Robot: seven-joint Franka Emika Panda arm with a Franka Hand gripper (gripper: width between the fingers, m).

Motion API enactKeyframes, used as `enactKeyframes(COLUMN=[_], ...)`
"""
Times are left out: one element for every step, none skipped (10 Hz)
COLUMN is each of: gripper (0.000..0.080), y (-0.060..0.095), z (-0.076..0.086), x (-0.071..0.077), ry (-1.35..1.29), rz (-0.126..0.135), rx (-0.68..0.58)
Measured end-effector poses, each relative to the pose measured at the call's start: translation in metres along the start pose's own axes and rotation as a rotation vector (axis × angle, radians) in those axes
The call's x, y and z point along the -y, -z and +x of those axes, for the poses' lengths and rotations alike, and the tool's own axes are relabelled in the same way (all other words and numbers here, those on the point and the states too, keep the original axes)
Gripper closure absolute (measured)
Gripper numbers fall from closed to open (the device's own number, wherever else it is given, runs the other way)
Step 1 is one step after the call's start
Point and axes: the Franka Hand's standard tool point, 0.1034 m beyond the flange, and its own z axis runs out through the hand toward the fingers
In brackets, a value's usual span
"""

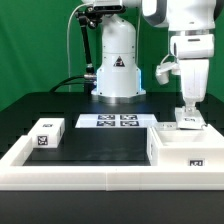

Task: Assemble cabinet

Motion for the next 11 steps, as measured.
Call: enactKeyframes(gripper=[0.0731,0.0731,0.0731,0.0731,0.0731,0.0731,0.0731,0.0731,0.0731,0.0731,0.0729], y=[0.001,0.001,0.0,0.0,0.0,0.0,-0.002,-0.003,-0.004,-0.004,-0.005], z=[0.0,0.0,0.0,0.0,0.0,0.0,0.0,0.0,0.001,0.0,0.0], x=[-0.002,-0.004,-0.003,-0.003,-0.003,-0.003,-0.002,-0.007,-0.014,-0.018,-0.02], ry=[-0.002,-0.003,-0.003,-0.003,-0.004,-0.004,-0.002,0.013,0.019,0.029,0.034], rz=[-0.001,-0.002,0.0,0.0,0.0,0.001,0.005,0.005,0.002,0.0,-0.001], rx=[0.0,-0.001,-0.001,-0.001,0.0,0.0,-0.001,-0.004,-0.008,-0.011,-0.012])
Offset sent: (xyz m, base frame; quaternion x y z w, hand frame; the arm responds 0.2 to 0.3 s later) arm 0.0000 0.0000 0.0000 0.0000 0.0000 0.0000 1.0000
